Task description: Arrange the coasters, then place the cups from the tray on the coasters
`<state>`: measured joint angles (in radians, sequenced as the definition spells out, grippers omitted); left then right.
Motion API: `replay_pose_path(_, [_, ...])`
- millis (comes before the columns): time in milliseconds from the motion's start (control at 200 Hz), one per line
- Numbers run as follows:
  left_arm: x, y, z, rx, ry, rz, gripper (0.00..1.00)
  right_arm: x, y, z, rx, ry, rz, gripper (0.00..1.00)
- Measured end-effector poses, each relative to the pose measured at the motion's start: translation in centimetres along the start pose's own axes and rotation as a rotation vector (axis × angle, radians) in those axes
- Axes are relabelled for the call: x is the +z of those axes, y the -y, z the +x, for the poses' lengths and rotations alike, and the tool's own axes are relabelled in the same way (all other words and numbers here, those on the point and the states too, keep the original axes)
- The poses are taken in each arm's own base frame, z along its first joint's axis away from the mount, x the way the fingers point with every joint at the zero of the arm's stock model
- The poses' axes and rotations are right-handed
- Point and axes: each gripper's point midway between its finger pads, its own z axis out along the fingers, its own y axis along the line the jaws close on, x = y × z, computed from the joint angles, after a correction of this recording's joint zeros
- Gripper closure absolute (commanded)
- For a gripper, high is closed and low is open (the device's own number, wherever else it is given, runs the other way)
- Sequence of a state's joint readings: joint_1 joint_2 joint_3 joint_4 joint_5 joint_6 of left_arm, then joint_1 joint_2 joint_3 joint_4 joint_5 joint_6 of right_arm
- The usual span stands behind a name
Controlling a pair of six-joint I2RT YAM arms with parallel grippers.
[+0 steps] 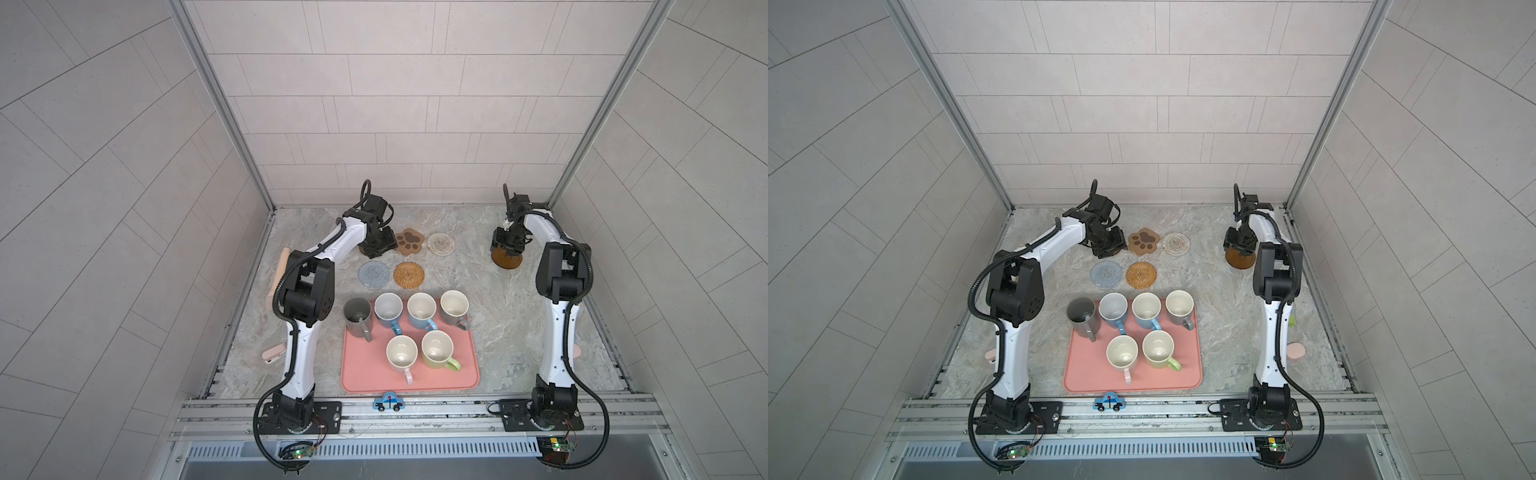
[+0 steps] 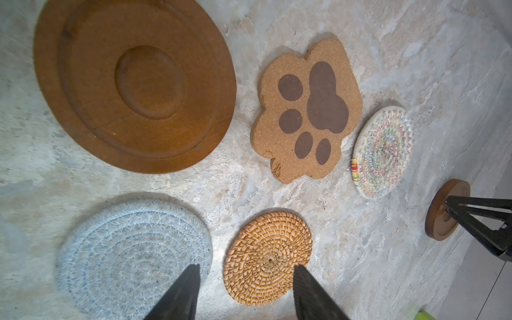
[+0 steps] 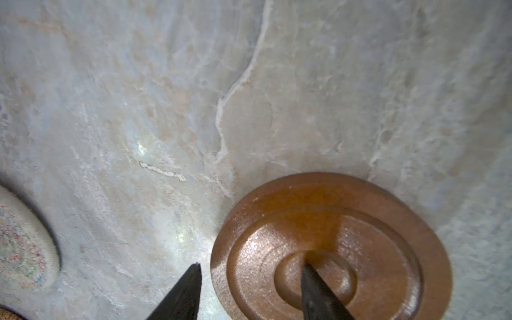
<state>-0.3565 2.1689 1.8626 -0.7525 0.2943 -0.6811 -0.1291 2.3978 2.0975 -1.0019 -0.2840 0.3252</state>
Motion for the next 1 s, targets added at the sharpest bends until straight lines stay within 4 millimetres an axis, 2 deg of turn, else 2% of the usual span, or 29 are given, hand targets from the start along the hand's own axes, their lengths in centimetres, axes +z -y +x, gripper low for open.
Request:
replay_pose_path(290, [0.0, 0.0, 0.0, 0.000, 0.000, 0.000, 0.39, 0.1, 0.3, 0.5, -0.037, -0.020, 0.032, 0.50])
replay_pose_path(550, [0.0, 0.0, 0.0, -0.003, 0.000, 0.000, 0.39, 0.0, 0.4, 0.9, -0.076, -0.028, 0.085, 0.50])
replay_pose_path(1001, [0.0, 0.0, 0.0, -0.004, 0.000, 0.000, 0.39, 0.3, 0.0, 1.2, -0.110, -0.040, 0.109, 0.43])
